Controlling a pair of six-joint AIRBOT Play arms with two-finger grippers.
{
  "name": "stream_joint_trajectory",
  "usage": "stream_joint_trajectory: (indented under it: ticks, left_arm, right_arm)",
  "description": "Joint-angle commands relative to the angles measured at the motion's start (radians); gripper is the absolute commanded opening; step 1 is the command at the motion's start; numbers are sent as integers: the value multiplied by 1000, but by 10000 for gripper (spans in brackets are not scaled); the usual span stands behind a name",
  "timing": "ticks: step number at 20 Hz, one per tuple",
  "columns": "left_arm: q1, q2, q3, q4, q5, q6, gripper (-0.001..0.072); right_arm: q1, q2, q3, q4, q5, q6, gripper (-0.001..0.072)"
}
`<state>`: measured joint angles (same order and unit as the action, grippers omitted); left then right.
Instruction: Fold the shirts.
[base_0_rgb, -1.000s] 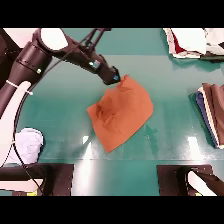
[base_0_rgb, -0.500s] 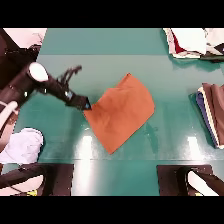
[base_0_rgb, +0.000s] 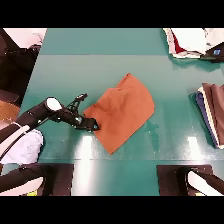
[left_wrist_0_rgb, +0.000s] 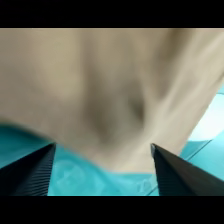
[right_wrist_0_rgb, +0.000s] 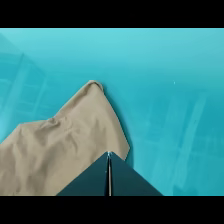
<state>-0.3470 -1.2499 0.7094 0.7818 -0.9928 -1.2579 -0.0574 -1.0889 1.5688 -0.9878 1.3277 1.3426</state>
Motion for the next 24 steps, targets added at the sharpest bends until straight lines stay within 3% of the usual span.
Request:
stream_joint_trajectory:
  ticks: [1,3,4,8,12,13,14,15,18,21,24]
  left_arm:
    - [-55,1,-21,-47,65,-2,627]
    - [-55,2,-16,-79,60,3,92]
    - [-50,3,4,-75,35,6,30]
    - [104,74,215,11,-142,28,29]
    - [298,158,431,113,-165,28,29]
    - [329,159,462,114,-174,28,29]
    - [351,159,475,114,-174,28,29]
    - [365,159,476,114,-171,28,30]
    - [370,156,476,146,-176,27,30]
    - [370,156,476,152,-177,27,30]
    - [370,156,476,154,-177,27,30]
  right_arm:
    - [1,-7,0,-1,0,1,17]
    - [0,-7,0,-1,0,1,17]
    - [0,-7,0,-1,0,0,17]
    - [0,-11,0,-9,36,1,17]
    - [2,-111,-1,-1,164,1,24]
    - [13,-155,-2,1,181,1,164]
    - [32,-199,-17,1,177,1,433]
    - [60,-237,-44,2,155,1,560]
    - [157,-359,-166,5,-18,1,568]
    - [239,-494,-237,100,-209,0,568]
    - [304,-631,-186,132,-252,0,558]
